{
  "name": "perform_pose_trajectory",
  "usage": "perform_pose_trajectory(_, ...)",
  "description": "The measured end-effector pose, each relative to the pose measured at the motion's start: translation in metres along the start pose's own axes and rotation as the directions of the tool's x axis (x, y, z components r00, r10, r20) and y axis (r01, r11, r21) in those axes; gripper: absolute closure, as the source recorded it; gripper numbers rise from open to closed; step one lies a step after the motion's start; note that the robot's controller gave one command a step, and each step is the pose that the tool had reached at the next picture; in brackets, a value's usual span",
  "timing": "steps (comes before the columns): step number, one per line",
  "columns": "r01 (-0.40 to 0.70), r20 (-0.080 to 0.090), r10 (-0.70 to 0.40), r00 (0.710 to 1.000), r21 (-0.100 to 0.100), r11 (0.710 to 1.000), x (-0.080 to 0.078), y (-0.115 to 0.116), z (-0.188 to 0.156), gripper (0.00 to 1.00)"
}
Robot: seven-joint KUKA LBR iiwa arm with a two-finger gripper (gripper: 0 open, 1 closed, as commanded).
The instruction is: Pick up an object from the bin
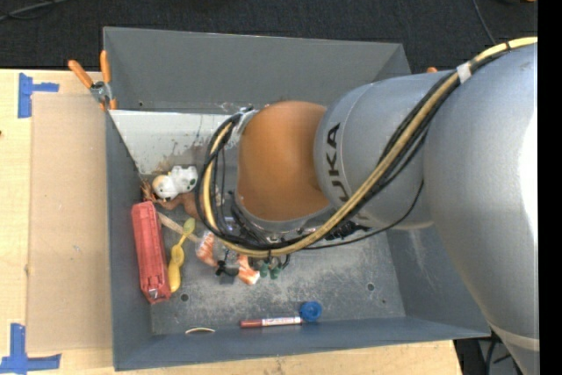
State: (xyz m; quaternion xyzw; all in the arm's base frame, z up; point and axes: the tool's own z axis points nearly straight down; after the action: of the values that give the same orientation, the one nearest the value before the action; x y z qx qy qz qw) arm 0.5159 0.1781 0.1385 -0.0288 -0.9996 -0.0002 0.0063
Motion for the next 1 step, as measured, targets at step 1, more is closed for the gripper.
perform_pose_trajectory(1,0.0,0.006,0.0,1.0,-0.003,1.0,-0.0015,0.0003,-0.027,1.0)
